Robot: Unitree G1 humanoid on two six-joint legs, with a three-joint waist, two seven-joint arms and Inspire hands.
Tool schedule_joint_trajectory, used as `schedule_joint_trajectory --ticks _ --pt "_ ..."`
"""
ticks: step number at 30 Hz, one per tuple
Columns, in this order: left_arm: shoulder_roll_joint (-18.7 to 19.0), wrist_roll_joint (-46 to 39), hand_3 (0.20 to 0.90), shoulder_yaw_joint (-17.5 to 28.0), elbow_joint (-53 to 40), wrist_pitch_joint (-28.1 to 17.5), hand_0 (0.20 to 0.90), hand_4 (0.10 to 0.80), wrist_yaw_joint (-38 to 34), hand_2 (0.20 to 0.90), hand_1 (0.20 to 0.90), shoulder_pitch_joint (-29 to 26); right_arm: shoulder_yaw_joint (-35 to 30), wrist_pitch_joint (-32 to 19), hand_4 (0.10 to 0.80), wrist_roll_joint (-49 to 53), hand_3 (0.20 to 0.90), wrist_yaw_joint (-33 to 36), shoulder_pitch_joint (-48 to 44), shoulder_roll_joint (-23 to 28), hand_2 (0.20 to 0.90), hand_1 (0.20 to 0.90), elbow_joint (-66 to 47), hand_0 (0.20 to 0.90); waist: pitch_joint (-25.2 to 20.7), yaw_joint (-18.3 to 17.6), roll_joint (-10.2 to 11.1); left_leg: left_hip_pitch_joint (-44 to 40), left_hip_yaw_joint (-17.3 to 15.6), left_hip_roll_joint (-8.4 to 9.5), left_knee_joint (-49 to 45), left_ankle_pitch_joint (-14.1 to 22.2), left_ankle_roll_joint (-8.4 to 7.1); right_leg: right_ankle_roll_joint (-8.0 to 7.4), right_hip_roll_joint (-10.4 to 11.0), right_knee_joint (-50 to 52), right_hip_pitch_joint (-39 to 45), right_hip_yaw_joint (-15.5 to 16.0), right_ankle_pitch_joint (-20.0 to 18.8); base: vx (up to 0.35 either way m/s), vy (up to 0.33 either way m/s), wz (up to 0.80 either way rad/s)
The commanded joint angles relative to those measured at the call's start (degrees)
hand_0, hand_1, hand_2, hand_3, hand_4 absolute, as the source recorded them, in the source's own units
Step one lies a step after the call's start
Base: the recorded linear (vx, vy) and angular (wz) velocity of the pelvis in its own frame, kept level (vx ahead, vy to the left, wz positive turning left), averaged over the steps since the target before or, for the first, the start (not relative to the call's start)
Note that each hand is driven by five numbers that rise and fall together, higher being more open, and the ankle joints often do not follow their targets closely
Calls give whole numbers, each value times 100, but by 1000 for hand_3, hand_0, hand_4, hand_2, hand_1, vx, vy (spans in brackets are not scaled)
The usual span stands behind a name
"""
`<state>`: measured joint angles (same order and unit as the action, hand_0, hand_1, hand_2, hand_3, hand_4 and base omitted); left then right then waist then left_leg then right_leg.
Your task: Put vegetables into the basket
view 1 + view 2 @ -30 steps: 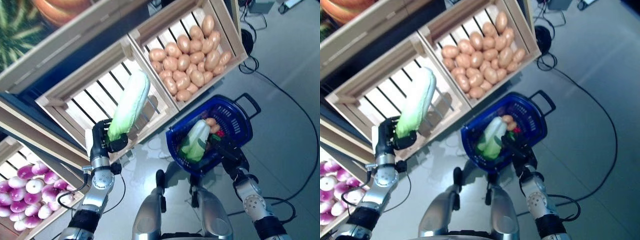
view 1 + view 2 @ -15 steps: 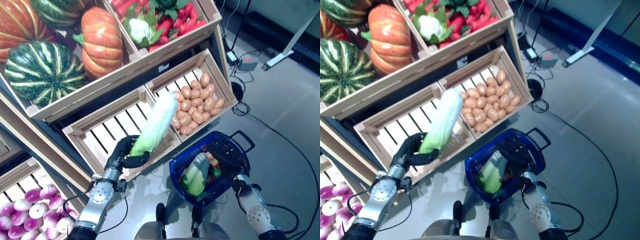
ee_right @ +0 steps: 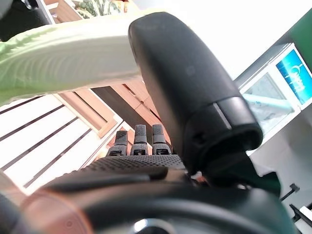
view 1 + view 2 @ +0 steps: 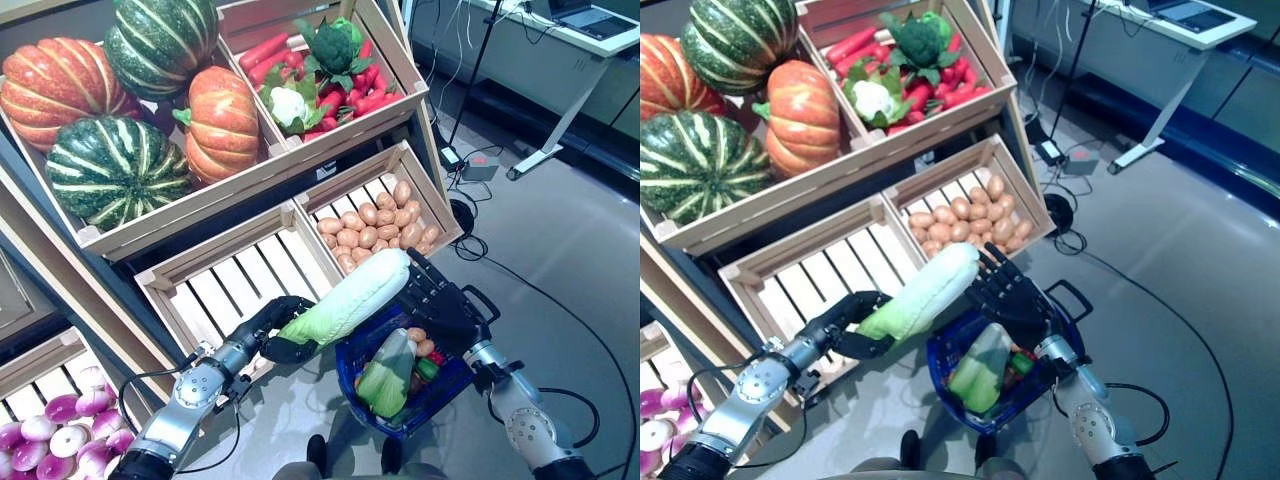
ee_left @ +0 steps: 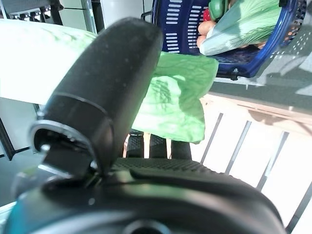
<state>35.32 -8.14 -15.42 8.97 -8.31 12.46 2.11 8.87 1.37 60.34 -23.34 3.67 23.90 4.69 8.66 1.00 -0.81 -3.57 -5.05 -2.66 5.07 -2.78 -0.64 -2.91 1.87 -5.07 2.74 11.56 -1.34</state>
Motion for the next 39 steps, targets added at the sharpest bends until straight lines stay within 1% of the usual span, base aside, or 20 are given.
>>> schedule_joint_trajectory --ticks 1,6,12,15,16,20,24,26,33,37,39 --pt "135 -59 300 -264 -409 -468 300 400 179 300 300 -619 272 -308 800 506 900 -418 -422 -29 900 900 -630 900 -534 28 129 106 44 39 -7 162 -79 -298 433 7 173 217 -149 0 0 0" --pt "108 -38 300 -341 -477 -402 300 400 206 300 300 -628 426 -311 800 595 900 -305 -494 -101 900 900 -634 900 -592 74 133 88 83 30 -7 183 -82 -308 442 7 186 216 -136 0 0 0" --pt "80 -54 300 -425 -469 -472 300 400 66 300 300 -660 606 -246 800 661 900 -262 -562 -139 900 900 -611 900 -613 104 143 79 91 21 -7 202 -84 -316 451 7 179 203 -133 0 0 0" --pt "45 -44 300 -445 -470 -490 300 400 -115 300 300 -684 679 -295 800 797 900 66 -588 -193 900 900 -564 900 -629 119 149 75 98 20 -7 208 -82 -317 456 7 179 205 -131 0 0 0" --pt "2 -11 300 -422 -494 -489 300 400 -178 300 300 -677 688 -319 800 811 900 346 -575 -265 900 900 -492 900 -645 127 150 75 100 14 -7 213 -87 -319 459 7 183 200 -128 0 0 0" --pt "-61 86 300 -386 -582 -459 300 400 -391 300 300 -636 675 -319 800 902 900 638 -536 -394 900 900 -457 900 -642 111 142 82 94 7 -7 209 -86 -318 461 7 169 181 -139 0 0 0" --pt "-84 80 300 -388 -621 -464 300 400 -430 300 300 -647 739 -349 800 936 900 808 -568 -443 900 900 -466 900 -620 115 137 93 91 10 -7 208 -80 -310 464 7 152 169 -149 -17 6 0" --pt "-89 109 300 -405 -637 -451 300 400 -389 300 300 -670 756 -325 800 942 900 790 -603 -445 900 900 -459 900 -616 118 137 94 96 13 -7 209 -77 -309 464 7 147 166 -153 0 0 0" --pt "-28 140 300 -682 -634 -364 300 400 -68 300 300 -813 907 -146 800 793 900 690 -765 -385 900 900 -400 900 -658 114 140 94 96 15 -7 212 -85 -325 465 7 140 126 -157 -4 1 0" --pt "51 6 300 -815 -574 -308 300 400 284 300 300 -896 957 47 800 853 900 337 -868 -251 900 900 -464 900 -666 110 149 96 72 2 -7 207 -86 -334 470 7 132 133 -165 0 0 0" --pt "83 -195 300 -892 -562 -195 300 400 627 300 300 -942 1004 149 800 914 900 -64 -975 -183 900 900 -465 900 -676 127 156 105 80 0 -7 207 -88 -343 475 7 131 143 -167 0 0 0"
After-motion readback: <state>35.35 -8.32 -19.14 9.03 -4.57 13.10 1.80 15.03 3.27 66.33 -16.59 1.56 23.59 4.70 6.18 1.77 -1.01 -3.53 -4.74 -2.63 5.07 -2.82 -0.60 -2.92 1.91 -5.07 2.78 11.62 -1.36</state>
